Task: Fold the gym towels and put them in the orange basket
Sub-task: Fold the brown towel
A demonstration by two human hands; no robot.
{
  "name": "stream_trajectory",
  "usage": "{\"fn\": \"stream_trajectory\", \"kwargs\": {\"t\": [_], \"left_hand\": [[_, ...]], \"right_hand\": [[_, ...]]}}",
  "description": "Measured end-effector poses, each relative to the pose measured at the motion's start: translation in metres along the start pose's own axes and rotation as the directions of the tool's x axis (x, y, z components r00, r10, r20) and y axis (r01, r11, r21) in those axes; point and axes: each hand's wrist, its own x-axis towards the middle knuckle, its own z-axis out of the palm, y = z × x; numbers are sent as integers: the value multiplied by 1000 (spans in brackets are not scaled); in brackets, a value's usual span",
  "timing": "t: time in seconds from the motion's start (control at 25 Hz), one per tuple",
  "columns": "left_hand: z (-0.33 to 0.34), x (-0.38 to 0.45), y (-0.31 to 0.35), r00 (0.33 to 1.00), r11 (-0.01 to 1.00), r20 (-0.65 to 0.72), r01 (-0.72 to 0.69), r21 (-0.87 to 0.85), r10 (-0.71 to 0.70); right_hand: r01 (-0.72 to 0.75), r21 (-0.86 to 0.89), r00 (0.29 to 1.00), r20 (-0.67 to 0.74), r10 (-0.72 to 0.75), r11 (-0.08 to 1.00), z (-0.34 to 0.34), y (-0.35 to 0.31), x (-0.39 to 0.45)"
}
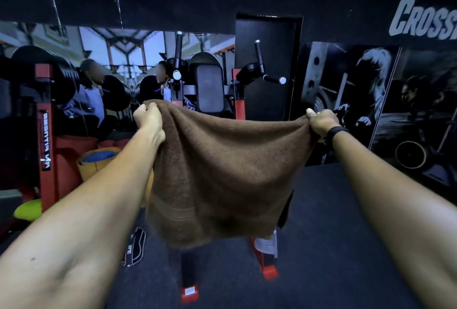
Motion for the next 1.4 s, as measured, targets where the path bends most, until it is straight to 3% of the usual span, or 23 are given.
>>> {"fn": "stream_trajectory", "kwargs": {"t": [0.08,0.16,0.2,0.36,0.48,0.68,0.8,0.88,0.96,1.04,1.12,1.2,1.28,1.32,1.4], "left_hand": [[-5,1,2,999,999,-34,32,-43,-33],[-10,2,1,998,999,-50,24,-39,-26],[-14,4,0,999,1000,-32,8,-18,-9],[-29,8,-1,990,978,108,-109,177,91],[-44,24,4,995,953,32,-101,287,95],[-49,18,12,997,981,-47,-45,191,55],[-50,43,-1,974,961,-14,224,161,-225],[-48,42,-4,945,914,19,311,262,-327],[-43,17,1,920,878,87,331,346,-382],[-38,7,0,912,886,148,317,338,-383],[-42,13,-1,889,912,221,365,188,-401],[-50,31,-7,905,922,177,381,69,-387],[-57,46,-13,934,943,133,329,43,-332],[-59,40,-9,944,952,125,302,44,-305],[-63,30,-4,963,969,110,240,50,-244]], "right_hand": [[-103,412,989,142,47,905,5,-2,-3],[-165,612,958,286,-23,774,9,-5,-8],[-137,619,952,298,-70,773,12,-6,-10],[58,592,996,-88,-7,804,24,-7,3],[81,427,932,-353,83,901,22,3,10],[226,389,923,-379,-69,893,14,15,9],[296,302,926,-323,-195,906,20,10,7],[224,223,938,-312,-148,949,24,1,2],[74,1,939,-337,-69,997,24,-4,-8],[86,-49,952,-291,-97,995,22,-7,-13],[122,5,975,-186,-119,993,25,-7,-11],[96,218,993,-85,-80,971,24,-6,-6],[-50,537,988,149,-36,842,20,-4,-7],[-104,617,962,262,-79,780,18,-2,-9],[-31,565,934,311,-178,824,17,4,-3]]}}
